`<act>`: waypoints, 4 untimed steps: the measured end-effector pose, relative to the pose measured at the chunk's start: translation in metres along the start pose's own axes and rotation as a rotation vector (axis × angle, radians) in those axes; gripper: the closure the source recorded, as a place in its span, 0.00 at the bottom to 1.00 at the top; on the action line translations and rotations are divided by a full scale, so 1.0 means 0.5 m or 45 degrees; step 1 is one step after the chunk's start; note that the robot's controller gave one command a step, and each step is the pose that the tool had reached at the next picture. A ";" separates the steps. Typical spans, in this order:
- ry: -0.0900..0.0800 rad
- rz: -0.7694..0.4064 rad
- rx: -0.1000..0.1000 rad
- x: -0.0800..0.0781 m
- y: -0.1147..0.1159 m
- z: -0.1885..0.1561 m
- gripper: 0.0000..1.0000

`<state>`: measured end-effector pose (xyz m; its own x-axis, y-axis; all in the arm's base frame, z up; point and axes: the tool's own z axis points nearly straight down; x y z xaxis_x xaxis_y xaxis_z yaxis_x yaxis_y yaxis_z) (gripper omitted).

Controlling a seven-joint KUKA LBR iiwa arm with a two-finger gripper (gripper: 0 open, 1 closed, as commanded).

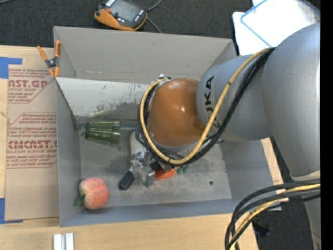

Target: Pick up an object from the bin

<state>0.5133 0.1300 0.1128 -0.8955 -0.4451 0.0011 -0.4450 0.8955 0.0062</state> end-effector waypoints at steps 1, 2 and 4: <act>-0.002 -0.034 0.002 -0.010 0.000 0.008 1.00; 0.009 -0.011 -0.006 0.024 -0.060 0.081 1.00; 0.004 -0.017 -0.005 0.024 -0.092 -0.059 0.00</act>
Offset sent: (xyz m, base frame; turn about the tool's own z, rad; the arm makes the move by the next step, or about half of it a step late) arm 0.0050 -0.0334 -0.0399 -0.0072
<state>0.5231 0.0833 0.1420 -0.8895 -0.4570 0.0044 -0.4569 0.8895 0.0102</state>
